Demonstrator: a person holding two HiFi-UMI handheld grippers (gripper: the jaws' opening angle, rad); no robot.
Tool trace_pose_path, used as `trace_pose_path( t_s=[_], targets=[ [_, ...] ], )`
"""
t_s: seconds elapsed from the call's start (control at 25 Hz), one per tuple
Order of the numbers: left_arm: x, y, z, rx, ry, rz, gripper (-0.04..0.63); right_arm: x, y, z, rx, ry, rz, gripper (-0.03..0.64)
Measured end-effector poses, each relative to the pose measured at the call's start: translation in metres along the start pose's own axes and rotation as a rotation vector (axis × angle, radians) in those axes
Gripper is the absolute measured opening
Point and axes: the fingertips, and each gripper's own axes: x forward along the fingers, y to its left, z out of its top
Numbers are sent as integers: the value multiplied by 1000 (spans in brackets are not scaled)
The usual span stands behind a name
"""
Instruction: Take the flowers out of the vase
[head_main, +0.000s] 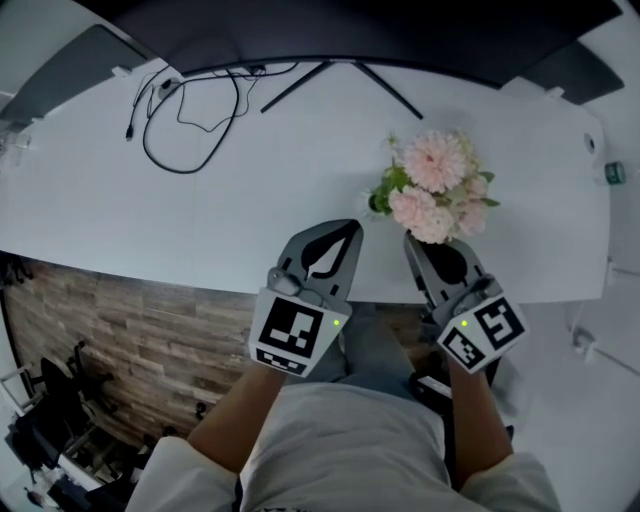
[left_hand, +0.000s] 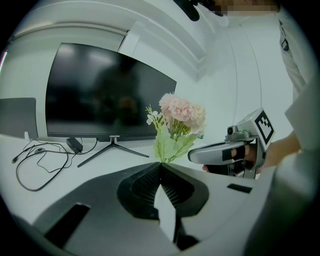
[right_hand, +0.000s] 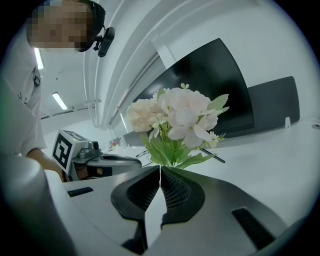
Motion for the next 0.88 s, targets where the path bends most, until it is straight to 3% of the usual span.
trace_pose_path(
  t_s=[0.48,0.88],
  targets=[
    [18,2,-18,7,26,-6,18,13,-12,-7,-1,2,-8,39],
    [28,-2,-33,21,67,-55,113,28,-17,-12,27,4,6,141]
  ],
)
